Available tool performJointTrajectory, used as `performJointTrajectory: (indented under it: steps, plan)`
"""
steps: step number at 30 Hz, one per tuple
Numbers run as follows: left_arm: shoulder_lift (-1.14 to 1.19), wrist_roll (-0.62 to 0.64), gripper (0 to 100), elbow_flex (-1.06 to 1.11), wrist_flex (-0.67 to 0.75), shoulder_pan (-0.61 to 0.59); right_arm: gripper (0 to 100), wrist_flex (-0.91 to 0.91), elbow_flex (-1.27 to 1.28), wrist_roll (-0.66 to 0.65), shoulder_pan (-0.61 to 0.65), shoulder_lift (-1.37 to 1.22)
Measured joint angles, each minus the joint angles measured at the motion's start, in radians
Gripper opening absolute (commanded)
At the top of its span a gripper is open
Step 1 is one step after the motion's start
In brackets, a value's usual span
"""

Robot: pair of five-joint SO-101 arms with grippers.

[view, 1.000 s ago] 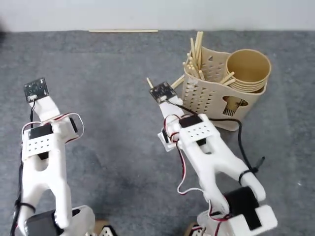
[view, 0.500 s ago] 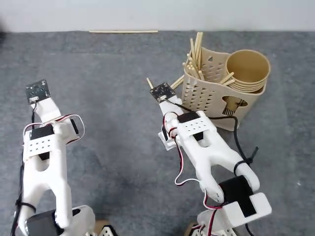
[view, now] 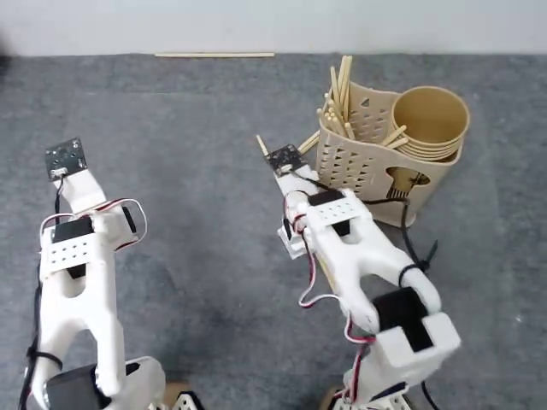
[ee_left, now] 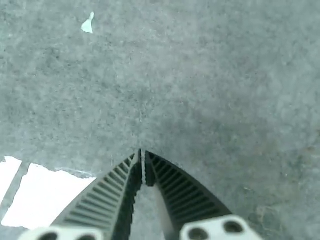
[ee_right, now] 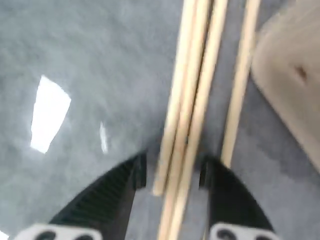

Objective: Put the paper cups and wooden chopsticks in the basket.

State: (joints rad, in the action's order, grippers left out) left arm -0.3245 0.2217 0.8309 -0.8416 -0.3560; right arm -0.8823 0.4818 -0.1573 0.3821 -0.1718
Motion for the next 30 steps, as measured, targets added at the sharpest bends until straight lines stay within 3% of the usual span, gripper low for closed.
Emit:
performJointTrajectory:
  steps: [3, 7, 19, 30]
  plan:
    - [0.000, 0.000, 1, 0.000, 0.000, 0.000, 15.8, -0.041, -0.041, 0.000, -0.006, -0.026]
    - [0.000, 0.000, 1, 0.000, 0.000, 0.000, 0.3, -0.066, -0.074, 0.000, 0.008, -0.044]
    - [0.000, 0.000, 1, 0.000, 0.000, 0.000, 0.8, -0.098, -0.080, -0.002, 0.052, -0.054]
    - [0.000, 0.000, 1, 0.000, 0.000, 0.000, 0.8, -0.284, -0.071, 0.000, 0.078, 0.112]
